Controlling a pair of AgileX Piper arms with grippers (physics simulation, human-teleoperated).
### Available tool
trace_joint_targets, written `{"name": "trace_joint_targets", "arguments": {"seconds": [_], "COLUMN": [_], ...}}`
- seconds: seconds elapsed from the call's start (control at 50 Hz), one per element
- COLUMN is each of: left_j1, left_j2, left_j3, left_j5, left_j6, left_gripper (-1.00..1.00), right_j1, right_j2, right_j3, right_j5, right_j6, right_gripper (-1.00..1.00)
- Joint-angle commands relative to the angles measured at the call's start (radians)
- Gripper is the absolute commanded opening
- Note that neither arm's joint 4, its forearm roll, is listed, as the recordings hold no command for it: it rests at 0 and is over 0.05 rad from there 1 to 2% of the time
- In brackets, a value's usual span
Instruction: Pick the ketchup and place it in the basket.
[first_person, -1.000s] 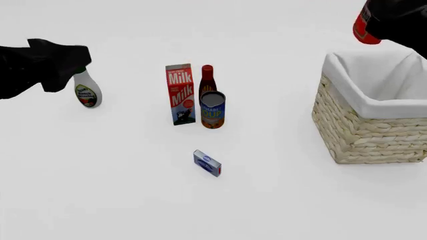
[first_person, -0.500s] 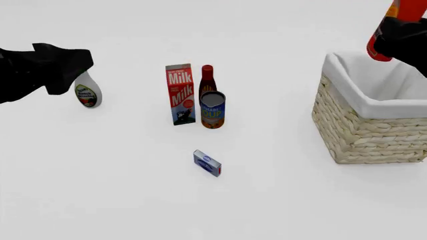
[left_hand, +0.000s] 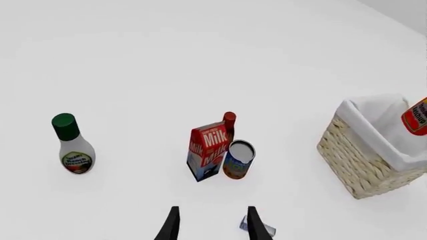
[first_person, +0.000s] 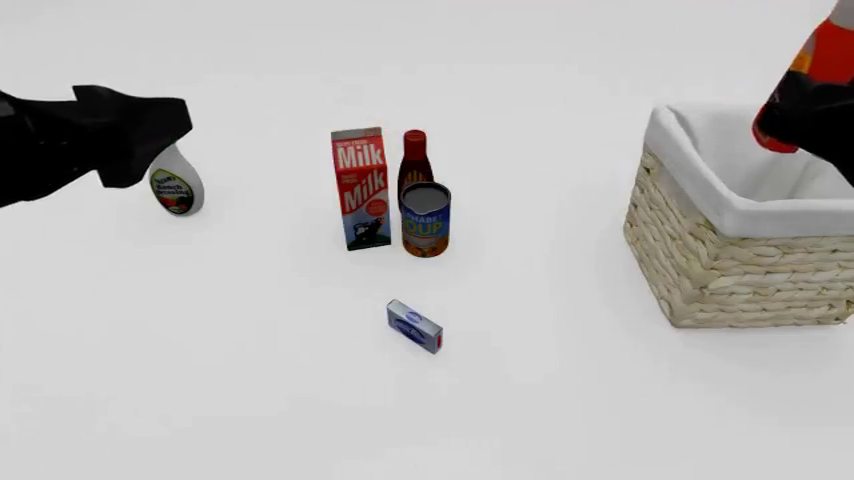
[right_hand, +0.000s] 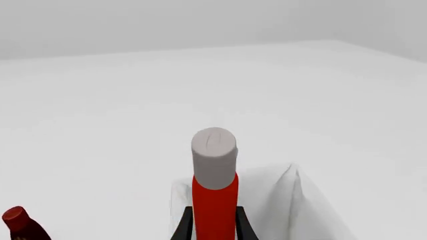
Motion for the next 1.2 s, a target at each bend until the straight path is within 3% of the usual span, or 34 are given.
{"name": "trace_joint_targets", "arguments": {"seconds": [0.02, 0.32, 0.52, 0.84, 0.86, 1.2], "left_j1": [-0.005, -0.009, -0.02, -0.017, -0.017, -0.022], "left_j2": [0.008, 0.01, 0.008, 0.011, 0.01, -0.002], "left_j3": [-0.007, -0.011, -0.01, -0.005, -0.004, 0.002], "left_j5": [-0.003, -0.003, 0.0, -0.008, -0.009, -0.008], "left_j6": [0.0, -0.001, -0.019, -0.026, -0.027, -0.035], "left_gripper": [1.0, 1.0, 1.0, 1.0, 1.0, 1.0], "right_j1": [-0.044, -0.119, -0.127, -0.125, -0.121, -0.046], "right_j2": [0.056, 0.196, 0.261, 0.282, 0.28, 0.077], "right_j3": [0.001, 0.008, 0.012, -0.021, -0.025, -0.029], "right_j5": [-0.045, -0.123, -0.163, -0.135, -0.125, -0.019], "right_j6": [0.016, 0.013, 0.025, 0.011, 0.0, -0.06], "right_gripper": [-1.0, -1.0, -1.0, -1.0, 1.0, 1.0]}}
